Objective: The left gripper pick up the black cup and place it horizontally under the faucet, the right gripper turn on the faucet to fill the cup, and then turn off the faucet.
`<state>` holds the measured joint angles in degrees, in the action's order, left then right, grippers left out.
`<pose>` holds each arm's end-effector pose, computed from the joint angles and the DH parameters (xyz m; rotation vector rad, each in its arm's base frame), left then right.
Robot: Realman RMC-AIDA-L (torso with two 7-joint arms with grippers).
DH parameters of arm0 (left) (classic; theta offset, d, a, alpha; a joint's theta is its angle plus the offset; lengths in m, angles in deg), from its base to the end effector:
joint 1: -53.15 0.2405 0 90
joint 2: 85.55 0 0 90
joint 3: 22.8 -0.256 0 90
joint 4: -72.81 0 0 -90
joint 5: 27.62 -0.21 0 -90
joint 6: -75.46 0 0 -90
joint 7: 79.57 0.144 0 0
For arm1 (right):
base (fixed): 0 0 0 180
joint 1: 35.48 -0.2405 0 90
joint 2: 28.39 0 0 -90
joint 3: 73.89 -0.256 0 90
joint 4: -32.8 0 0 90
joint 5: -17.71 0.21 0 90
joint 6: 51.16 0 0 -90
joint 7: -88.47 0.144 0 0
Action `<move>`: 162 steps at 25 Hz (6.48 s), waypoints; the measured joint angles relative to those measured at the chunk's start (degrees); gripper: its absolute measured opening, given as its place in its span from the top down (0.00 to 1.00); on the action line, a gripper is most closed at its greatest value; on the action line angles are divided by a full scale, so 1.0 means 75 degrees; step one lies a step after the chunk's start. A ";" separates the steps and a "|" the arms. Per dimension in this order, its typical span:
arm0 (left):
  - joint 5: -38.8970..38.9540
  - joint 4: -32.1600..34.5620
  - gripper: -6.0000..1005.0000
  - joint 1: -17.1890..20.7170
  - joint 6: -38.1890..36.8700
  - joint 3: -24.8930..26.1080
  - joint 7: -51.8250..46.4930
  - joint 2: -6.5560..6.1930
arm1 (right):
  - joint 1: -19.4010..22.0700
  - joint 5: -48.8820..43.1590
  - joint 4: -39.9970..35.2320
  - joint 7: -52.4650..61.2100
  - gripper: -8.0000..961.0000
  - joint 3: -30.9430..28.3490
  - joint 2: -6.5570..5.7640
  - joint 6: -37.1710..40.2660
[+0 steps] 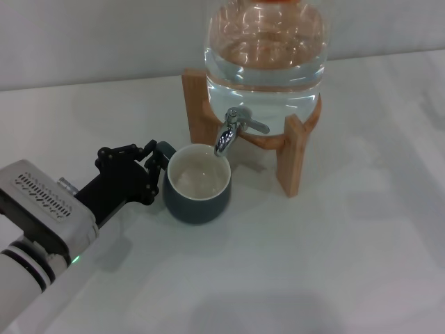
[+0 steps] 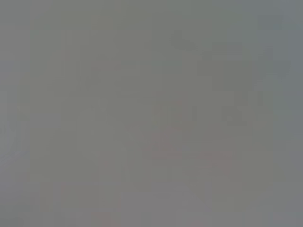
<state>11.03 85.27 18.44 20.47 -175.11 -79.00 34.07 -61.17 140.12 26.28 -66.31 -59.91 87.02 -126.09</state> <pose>-0.2541 0.3419 -0.1055 -2.2313 -0.0805 -0.5003 0.3689 0.3312 0.0927 -1.3071 0.5106 0.8120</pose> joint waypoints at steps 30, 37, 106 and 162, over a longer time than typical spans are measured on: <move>-0.0245 0.0000 0.90 -0.0359 0.0727 0.0001 -0.0066 0.0007 | -0.0134 -0.0009 -0.0002 0.0000 0.11 -0.0001 0.0000 -0.0006; -0.0314 0.0045 0.88 -0.0372 0.0758 -0.0002 -0.0068 0.0013 | -0.0137 -0.0018 0.0003 -0.0006 0.11 -0.0001 0.0000 -0.0017; 0.0039 0.0117 0.69 0.0501 0.0845 0.0441 0.0779 0.0008 | -0.0161 -0.0028 0.0004 -0.0012 0.11 0.0021 -0.0012 0.0006; 0.0647 -0.0093 0.14 0.1357 -0.1653 0.5483 0.1226 -0.0022 | 0.0646 -0.0042 0.0072 0.0990 0.11 0.1664 -0.0013 -0.1916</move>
<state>15.88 84.57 28.61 8.07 -133.99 -69.80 33.90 -56.32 139.81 26.81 -58.89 -47.43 86.92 -140.45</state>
